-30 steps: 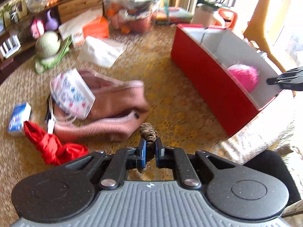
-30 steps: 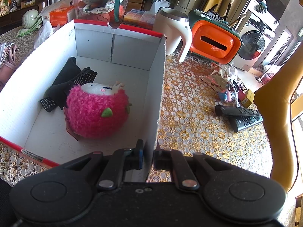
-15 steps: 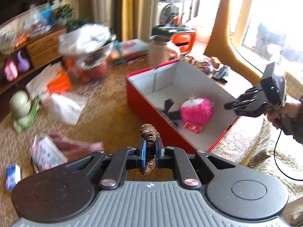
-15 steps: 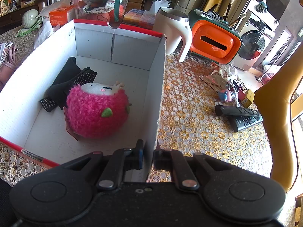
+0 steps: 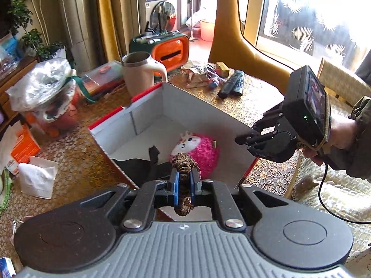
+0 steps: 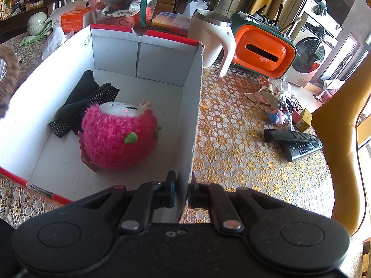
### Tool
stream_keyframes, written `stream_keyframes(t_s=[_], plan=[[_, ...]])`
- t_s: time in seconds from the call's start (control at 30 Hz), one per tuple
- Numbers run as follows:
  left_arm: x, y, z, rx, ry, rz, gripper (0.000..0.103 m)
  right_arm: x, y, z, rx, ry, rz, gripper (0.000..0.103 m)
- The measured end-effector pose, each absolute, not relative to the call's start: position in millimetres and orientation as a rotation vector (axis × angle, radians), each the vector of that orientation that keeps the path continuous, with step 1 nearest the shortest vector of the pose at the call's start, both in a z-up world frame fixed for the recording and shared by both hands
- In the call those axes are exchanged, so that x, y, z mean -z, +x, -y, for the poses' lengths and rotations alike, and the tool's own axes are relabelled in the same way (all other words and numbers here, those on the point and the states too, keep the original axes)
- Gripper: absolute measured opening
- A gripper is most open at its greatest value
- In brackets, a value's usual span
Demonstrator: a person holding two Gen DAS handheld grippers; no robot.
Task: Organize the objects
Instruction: 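Carry the beaded bracelet with the left gripper over the box, then open the left gripper to drop the bracelet into the box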
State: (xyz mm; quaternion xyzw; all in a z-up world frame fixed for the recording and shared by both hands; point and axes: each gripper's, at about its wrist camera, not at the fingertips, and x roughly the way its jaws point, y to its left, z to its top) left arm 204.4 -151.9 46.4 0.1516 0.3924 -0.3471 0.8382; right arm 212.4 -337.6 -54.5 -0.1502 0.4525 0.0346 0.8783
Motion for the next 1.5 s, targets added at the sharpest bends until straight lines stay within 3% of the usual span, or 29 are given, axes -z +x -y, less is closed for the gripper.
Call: stream_keyframes(t_s=[0.7,1.27,1.37,1.47,1.5], plan=[[34.4,233.2,207.8,0.742,0.455,-1.031,0.008,54.6,214.3,335.2,-0.074,-0.315,-0.949,0.008],[47.5,237.3,213.8,0.709,0.521,-1.040,0.011,54.4,213.0,336.3,-0.071,-0.310,-0.949,0.008],[43.1,235.6,209.0,0.704,0.521,-1.028,0.017,54.3,213.2,336.2,-0.070,-0.308,-0.949,0.008],[36.1,233.6,203.3,0.695,0.517,-1.006,0.042,54.2,212.1,335.5,-0.068,-0.306,-0.948,0.008],[33.1,232.3,201.2,0.695,0.515,-0.994,0.058,54.1,212.0,335.1,-0.067,-0.306,-0.948,0.008]])
